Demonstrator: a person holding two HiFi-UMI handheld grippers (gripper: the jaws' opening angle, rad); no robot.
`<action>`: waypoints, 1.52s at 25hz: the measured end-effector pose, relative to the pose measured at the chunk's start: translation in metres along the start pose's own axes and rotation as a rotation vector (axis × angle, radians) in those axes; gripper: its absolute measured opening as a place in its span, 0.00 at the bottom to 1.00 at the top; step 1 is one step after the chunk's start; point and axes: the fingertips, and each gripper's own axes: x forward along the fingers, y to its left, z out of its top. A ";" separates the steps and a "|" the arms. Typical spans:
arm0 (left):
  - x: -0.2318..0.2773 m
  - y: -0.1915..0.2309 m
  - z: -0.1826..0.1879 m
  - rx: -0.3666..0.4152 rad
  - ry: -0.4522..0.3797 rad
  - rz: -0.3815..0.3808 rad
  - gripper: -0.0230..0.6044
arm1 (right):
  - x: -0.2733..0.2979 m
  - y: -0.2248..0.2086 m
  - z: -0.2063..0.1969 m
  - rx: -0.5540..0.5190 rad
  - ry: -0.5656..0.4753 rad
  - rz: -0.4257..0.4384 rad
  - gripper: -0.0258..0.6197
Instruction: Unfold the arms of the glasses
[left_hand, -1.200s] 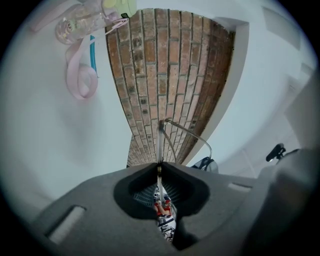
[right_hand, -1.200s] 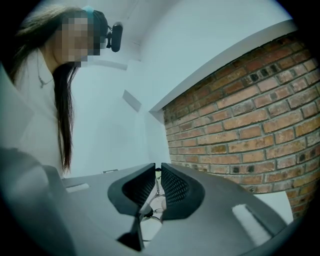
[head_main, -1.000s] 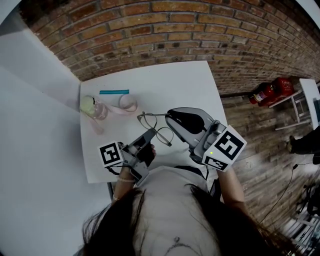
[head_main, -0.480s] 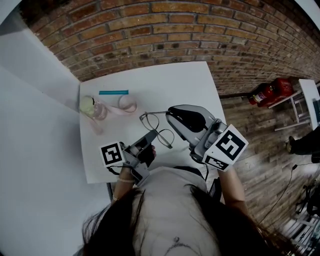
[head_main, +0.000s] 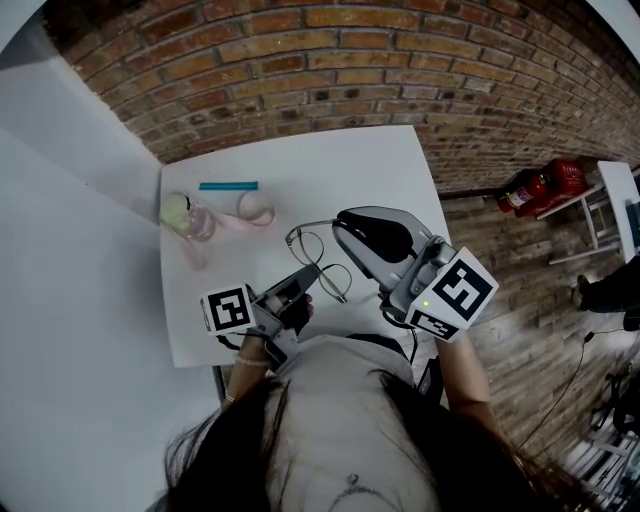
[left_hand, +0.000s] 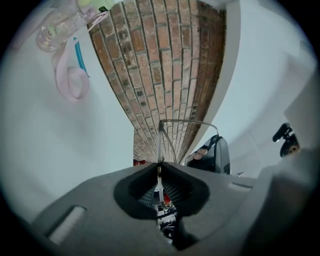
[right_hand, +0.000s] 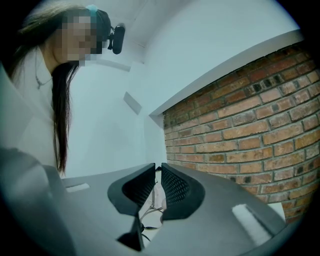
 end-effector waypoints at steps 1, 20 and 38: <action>0.000 0.000 -0.001 0.002 0.004 0.002 0.07 | 0.000 0.000 0.001 0.000 -0.001 0.000 0.11; 0.000 0.000 0.001 -0.026 0.016 -0.032 0.07 | 0.001 0.003 0.005 0.001 -0.035 0.029 0.12; -0.006 -0.002 0.013 0.007 -0.040 -0.014 0.07 | 0.001 0.003 -0.010 0.043 -0.007 0.030 0.13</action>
